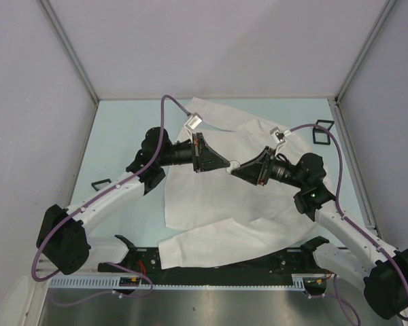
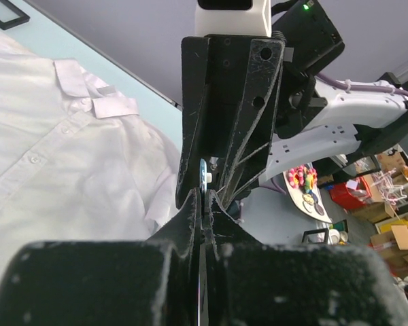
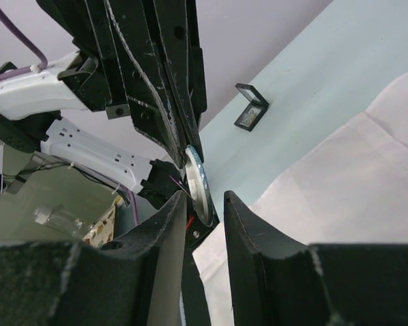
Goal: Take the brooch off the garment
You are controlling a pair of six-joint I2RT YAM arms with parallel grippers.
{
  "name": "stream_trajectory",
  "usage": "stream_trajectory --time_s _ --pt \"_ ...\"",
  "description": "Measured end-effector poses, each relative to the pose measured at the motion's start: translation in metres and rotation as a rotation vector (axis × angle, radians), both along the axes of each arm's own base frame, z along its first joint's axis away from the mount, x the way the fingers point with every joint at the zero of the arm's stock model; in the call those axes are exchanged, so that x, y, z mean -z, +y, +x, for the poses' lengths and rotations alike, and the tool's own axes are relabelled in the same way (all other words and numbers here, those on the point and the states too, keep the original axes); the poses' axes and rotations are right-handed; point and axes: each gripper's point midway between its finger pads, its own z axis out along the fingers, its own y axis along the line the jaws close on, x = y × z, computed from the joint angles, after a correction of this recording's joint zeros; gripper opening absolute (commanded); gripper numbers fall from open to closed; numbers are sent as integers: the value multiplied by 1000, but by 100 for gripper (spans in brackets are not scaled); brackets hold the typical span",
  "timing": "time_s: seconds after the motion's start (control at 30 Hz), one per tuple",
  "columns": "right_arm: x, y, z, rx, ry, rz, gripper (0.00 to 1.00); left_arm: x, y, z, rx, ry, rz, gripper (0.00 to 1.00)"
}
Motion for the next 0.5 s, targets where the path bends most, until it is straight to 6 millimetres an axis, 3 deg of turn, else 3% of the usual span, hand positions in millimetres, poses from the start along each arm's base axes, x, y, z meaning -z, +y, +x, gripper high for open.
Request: stream_trajectory --time_s 0.5 --pt "-1 9 10 70 64 32 29 5 2 5 -46 0 27 0"
